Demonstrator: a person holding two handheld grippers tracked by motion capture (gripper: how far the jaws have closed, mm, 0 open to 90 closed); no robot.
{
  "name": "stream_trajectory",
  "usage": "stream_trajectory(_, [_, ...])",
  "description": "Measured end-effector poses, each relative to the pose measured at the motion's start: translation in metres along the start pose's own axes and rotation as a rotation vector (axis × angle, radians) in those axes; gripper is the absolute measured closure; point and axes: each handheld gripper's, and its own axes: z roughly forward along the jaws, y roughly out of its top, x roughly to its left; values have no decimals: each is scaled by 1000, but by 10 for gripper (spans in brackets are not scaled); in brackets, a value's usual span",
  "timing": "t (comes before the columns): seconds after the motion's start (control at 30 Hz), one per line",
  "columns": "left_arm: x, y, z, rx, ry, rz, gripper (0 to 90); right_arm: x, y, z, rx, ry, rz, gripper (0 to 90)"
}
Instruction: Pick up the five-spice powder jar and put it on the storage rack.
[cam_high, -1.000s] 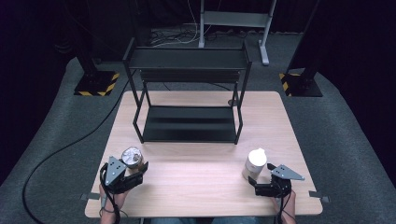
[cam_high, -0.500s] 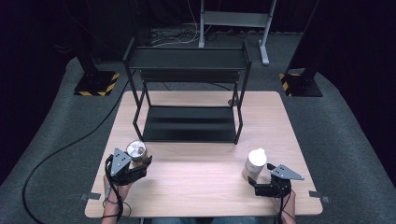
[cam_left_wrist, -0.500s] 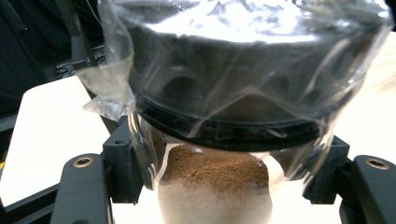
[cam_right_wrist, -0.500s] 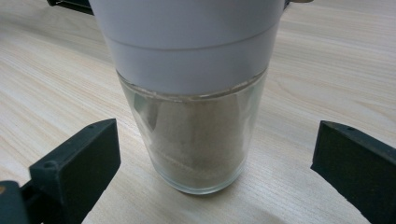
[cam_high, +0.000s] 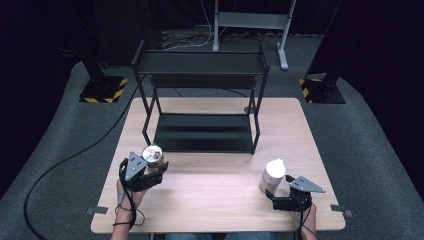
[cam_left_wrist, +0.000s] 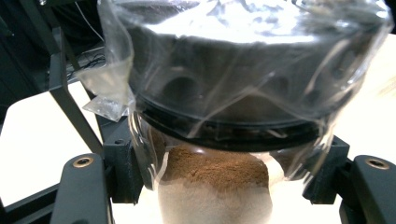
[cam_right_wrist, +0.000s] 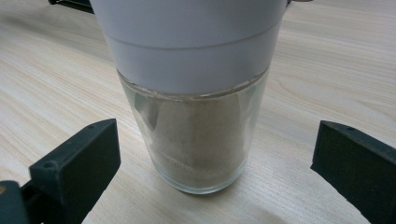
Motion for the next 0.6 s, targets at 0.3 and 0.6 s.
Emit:
stream_trajectory(0.3, [6, 12, 13, -3, -28, 8, 302, 0, 0, 0, 3, -2, 3, 0])
stream_trajectory(0.6, [10, 26, 25, -9, -46, 26, 302, 0, 0, 0, -2, 0, 6, 0])
